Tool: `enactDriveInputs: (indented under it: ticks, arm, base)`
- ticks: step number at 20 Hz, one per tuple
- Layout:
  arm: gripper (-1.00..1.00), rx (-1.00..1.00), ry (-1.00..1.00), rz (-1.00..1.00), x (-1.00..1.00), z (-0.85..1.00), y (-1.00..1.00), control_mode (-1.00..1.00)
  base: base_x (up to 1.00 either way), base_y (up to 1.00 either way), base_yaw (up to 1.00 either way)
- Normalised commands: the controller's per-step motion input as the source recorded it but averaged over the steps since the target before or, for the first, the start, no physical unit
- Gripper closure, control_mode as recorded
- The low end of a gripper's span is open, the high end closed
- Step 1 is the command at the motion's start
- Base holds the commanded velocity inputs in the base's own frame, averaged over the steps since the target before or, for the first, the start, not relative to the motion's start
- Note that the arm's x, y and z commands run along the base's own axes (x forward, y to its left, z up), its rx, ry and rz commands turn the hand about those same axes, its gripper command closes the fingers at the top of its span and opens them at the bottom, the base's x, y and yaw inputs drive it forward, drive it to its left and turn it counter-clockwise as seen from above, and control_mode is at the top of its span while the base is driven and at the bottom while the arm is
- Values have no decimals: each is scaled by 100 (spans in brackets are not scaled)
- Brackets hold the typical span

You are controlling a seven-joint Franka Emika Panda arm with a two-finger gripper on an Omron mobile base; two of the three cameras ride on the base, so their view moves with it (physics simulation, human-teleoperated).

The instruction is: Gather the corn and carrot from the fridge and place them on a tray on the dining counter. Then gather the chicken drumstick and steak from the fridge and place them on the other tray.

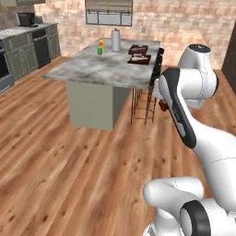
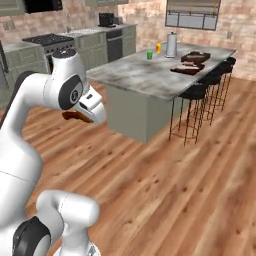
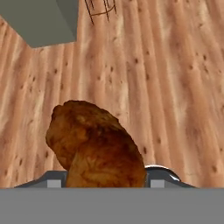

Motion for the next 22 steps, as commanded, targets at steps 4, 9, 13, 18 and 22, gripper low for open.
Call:
enactDriveInputs:
  ticks: [4, 9, 13, 18, 22]
  arm:
    - [100, 0, 0, 0, 0, 0, 0, 100]
    - [100, 0, 0, 0, 0, 0, 0, 100]
    - [100, 0, 0, 0, 0, 0, 0, 100]
    - [100, 0, 0, 0, 0, 0, 0, 100]
    - [100, 0, 0, 0, 0, 0, 0, 100]
  base:
    - [15, -100, 46]
    - [38, -100, 47]
    - [61, -96, 53]
    - [31, -100, 47]
    - [-44, -100, 34]
